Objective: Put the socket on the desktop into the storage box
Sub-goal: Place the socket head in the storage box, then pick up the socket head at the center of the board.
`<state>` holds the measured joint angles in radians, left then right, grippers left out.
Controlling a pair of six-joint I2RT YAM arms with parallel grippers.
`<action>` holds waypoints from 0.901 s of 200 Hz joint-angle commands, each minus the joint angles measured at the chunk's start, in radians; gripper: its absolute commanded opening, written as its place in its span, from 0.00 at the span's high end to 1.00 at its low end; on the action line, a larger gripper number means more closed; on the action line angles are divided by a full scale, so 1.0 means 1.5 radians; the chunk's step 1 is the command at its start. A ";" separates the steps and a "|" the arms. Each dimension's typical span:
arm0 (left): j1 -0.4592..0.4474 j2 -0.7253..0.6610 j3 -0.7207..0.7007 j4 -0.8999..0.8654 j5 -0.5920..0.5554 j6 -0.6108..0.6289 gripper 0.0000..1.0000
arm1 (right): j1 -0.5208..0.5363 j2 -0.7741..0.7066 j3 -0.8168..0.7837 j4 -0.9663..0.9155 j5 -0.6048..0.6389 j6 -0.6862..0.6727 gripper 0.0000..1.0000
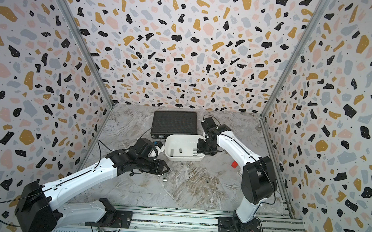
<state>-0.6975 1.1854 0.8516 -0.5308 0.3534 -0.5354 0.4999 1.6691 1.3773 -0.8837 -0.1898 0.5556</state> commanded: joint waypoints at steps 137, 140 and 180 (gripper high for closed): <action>-0.103 0.075 -0.001 0.041 -0.010 0.004 0.44 | 0.002 -0.164 -0.268 0.009 -0.001 0.040 0.50; -0.104 0.078 -0.002 0.042 -0.010 0.004 0.44 | 0.003 -0.163 -0.270 0.012 -0.002 0.041 0.50; -0.110 0.089 -0.010 0.053 -0.015 0.001 0.44 | 0.004 -0.147 -0.288 0.031 -0.004 0.048 0.51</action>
<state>-0.8539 1.3197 0.8478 -0.4854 0.3321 -0.5434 0.5011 1.4494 0.9520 -0.8551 -0.1913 0.6079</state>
